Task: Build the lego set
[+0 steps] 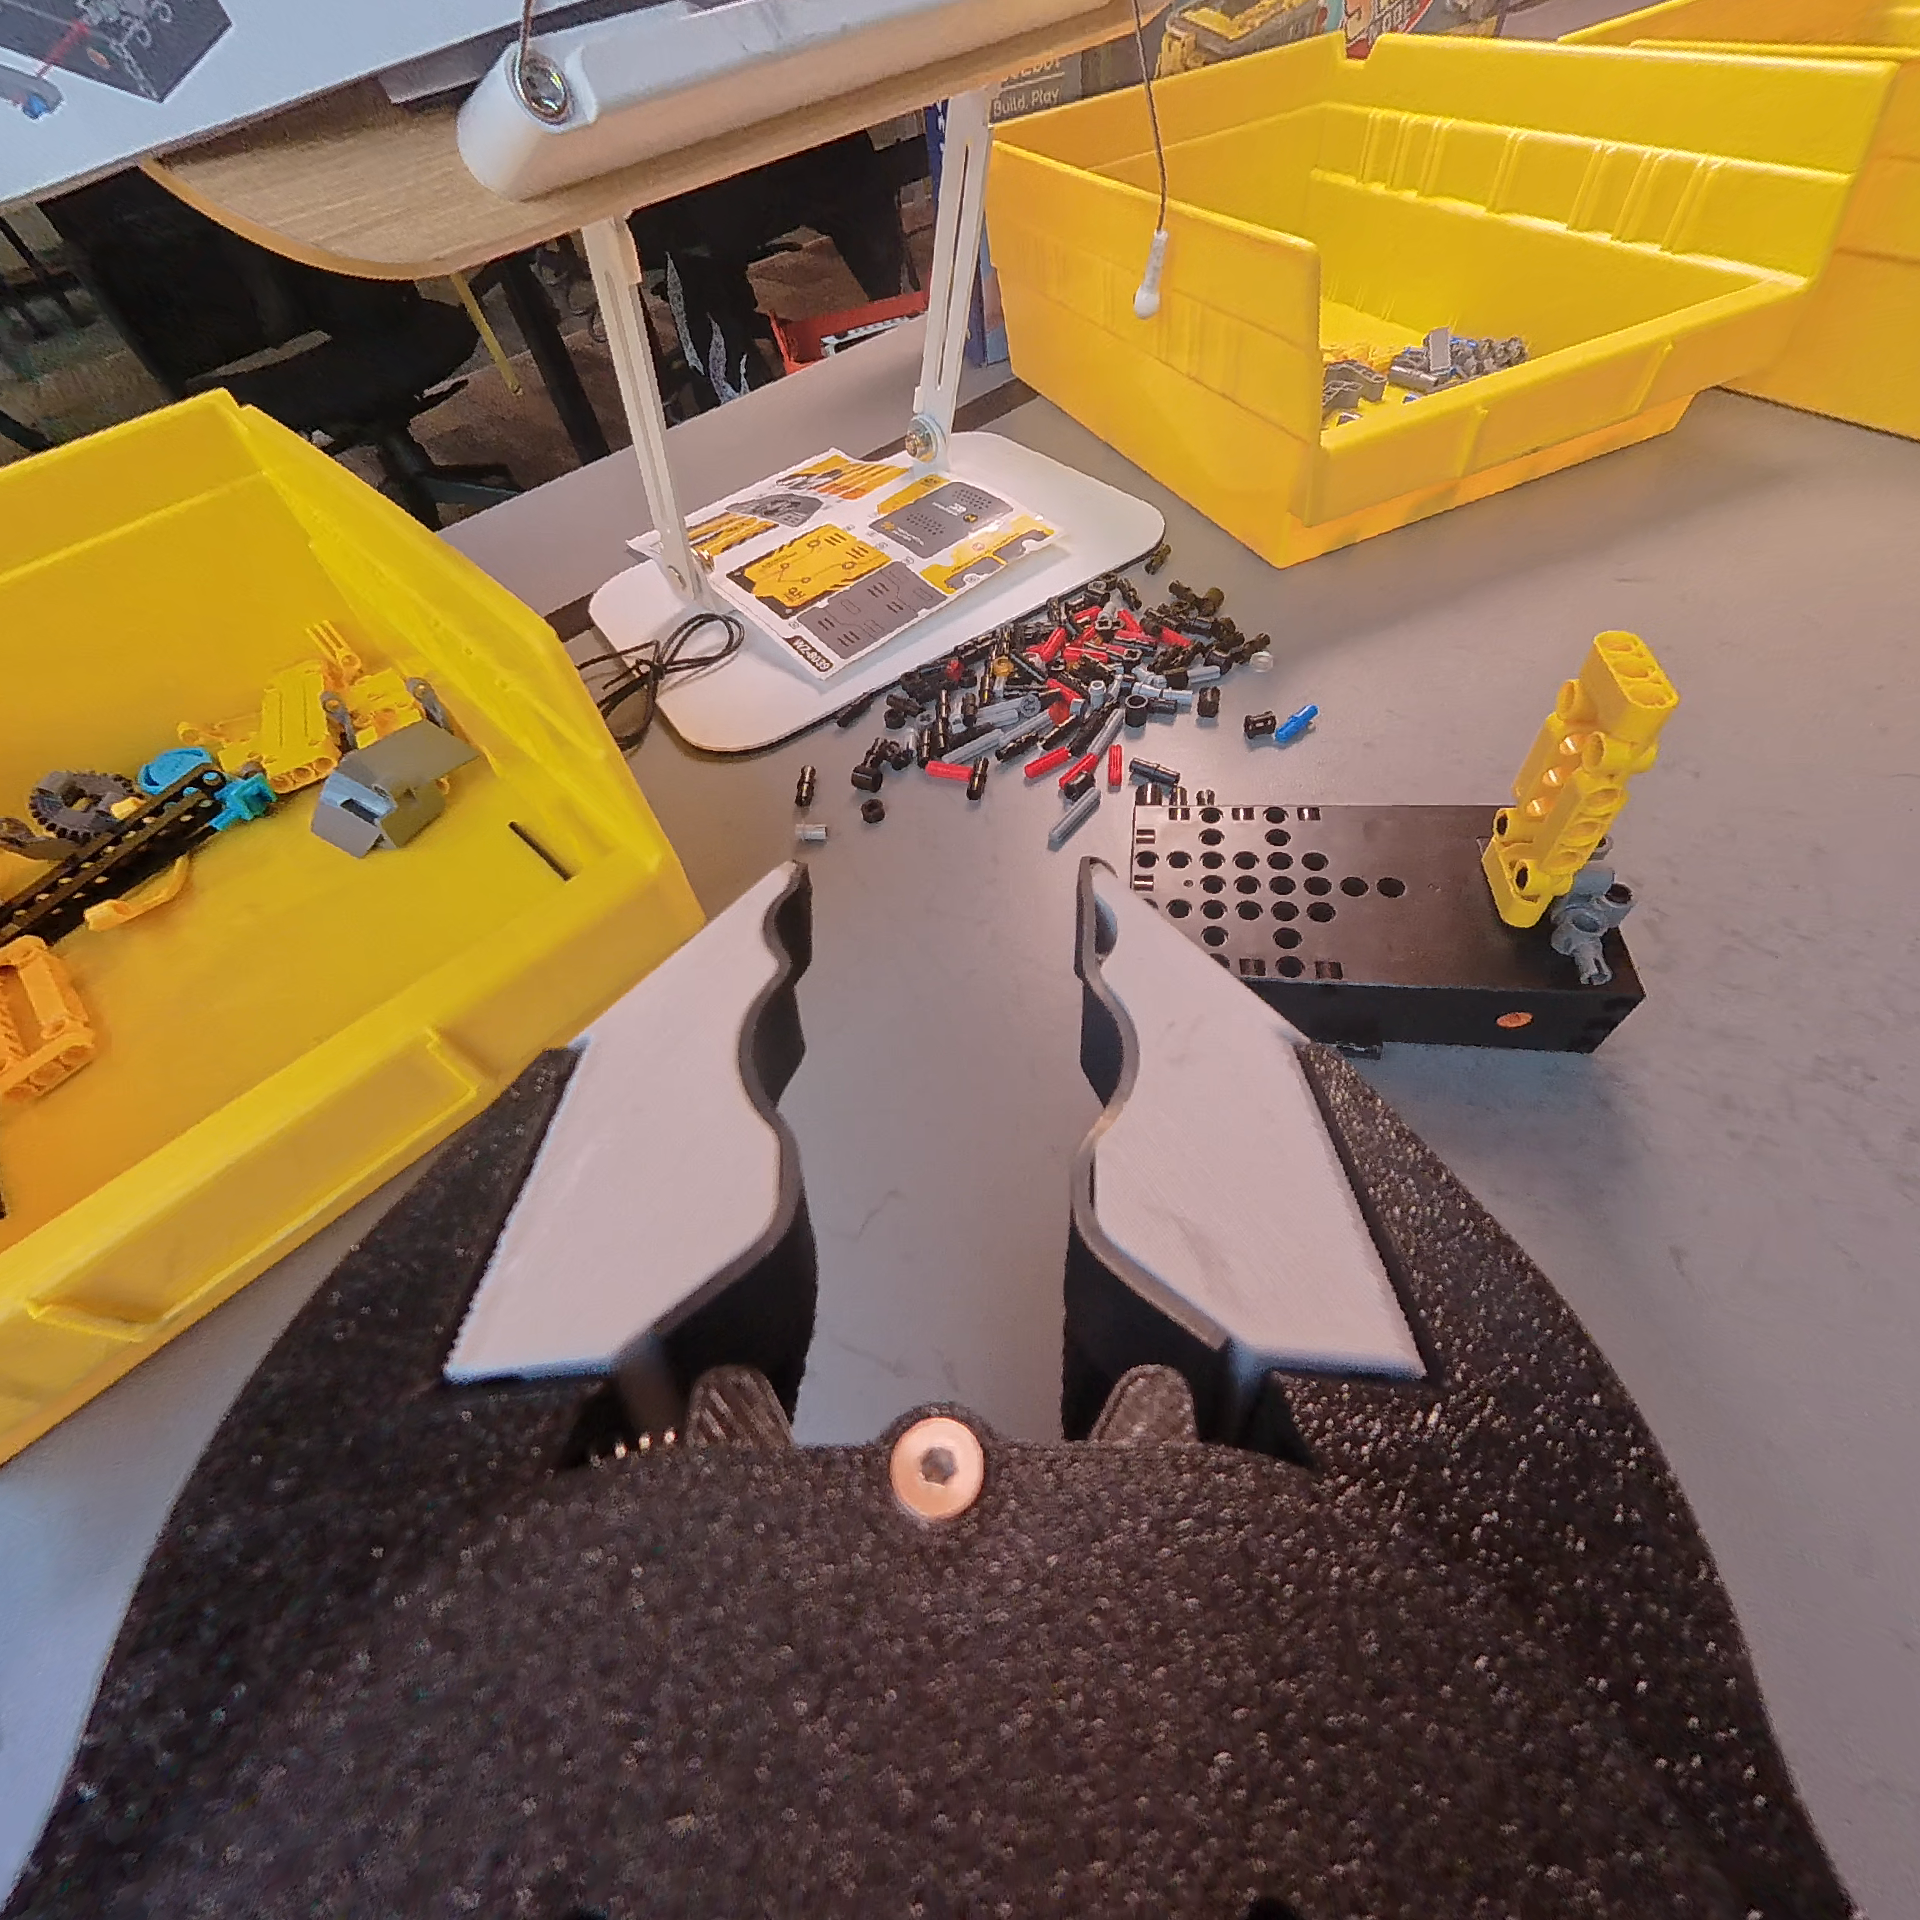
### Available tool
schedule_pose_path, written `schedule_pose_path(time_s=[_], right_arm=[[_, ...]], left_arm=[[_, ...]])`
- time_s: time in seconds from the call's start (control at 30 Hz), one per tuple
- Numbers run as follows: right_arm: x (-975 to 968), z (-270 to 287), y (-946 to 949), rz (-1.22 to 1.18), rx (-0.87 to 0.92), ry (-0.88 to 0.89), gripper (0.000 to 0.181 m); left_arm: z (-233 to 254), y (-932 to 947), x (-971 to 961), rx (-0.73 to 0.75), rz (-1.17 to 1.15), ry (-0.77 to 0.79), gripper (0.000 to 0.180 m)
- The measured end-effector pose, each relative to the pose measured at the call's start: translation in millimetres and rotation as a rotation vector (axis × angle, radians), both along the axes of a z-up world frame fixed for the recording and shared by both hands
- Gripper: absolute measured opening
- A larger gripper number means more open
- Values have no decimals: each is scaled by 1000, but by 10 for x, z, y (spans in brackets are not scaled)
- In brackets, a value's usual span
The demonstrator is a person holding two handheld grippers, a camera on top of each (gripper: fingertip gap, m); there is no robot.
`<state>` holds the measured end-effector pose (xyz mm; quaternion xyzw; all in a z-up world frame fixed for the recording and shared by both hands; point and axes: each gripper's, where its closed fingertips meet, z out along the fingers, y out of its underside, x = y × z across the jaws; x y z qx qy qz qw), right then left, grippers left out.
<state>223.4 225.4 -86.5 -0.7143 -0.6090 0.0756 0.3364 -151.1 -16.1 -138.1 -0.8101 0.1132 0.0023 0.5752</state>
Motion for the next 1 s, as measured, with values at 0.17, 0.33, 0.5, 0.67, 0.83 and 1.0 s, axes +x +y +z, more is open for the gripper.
schedule_pose_path(time_s=[0.17, 0.33, 0.5, 0.67, 0.83, 1.0], right_arm=[[-848, 446, -841, 82, 31, 123, 2], [-1723, -259, -1498, 235, -98, 104, 2], [-2236, -972, -1626, 282, -168, 42, 3], [-2373, -1169, -1622, 301, -192, -4, 3], [-2379, -1180, -1640, 339, -190, -21, 3], [-2460, -1044, -1611, 391, -231, 39, 14]], left_arm=[[19, -10, 20, 7, -4, 18, 51], [84, -53, -32, 32, 7, 21, 50], [104, -79, -58, 40, 6, -7, 50], [117, -86, -6, 41, -16, -7, 50], [115, -87, 9, 37, -24, -15, 50], [96, -89, 1, 29, -23, -20, 50]])
